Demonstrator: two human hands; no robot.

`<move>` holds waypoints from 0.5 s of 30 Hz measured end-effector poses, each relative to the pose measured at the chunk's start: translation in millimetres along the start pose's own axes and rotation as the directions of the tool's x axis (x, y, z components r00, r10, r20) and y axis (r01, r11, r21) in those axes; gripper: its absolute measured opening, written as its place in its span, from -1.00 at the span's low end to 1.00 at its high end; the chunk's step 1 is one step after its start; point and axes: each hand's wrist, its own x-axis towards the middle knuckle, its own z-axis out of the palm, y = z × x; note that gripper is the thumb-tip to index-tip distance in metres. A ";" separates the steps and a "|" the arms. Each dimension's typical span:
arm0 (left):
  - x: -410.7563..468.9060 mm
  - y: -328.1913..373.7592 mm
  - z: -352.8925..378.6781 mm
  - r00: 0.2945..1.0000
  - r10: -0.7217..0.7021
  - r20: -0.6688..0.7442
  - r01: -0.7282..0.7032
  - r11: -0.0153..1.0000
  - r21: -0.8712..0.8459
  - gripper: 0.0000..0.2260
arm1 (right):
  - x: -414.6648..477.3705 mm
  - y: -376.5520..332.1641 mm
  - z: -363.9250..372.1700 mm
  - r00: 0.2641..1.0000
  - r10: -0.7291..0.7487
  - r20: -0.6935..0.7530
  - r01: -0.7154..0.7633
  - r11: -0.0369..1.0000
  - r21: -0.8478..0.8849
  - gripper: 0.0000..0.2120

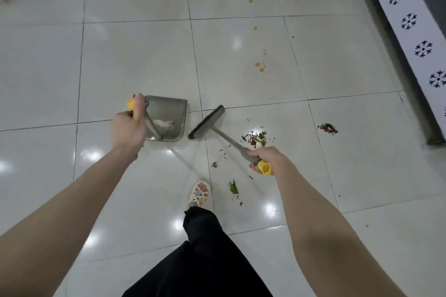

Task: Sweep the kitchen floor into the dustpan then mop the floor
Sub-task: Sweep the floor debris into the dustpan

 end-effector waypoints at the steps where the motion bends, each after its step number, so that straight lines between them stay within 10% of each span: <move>1: -9.0 -5.9 1.8 1.000 -0.003 -0.010 0.003 1.000 -0.013 -0.38 | 0.6 10.9 -8.3 1.000 0.018 -0.002 -0.018 1.000 0.008 -0.71; 15: -121.0 -40.8 21.6 0.991 -0.132 -0.034 0.124 0.976 -0.177 -0.37 | -70.5 117.2 -111.3 0.987 -0.044 -0.155 0.076 0.976 0.206 -0.86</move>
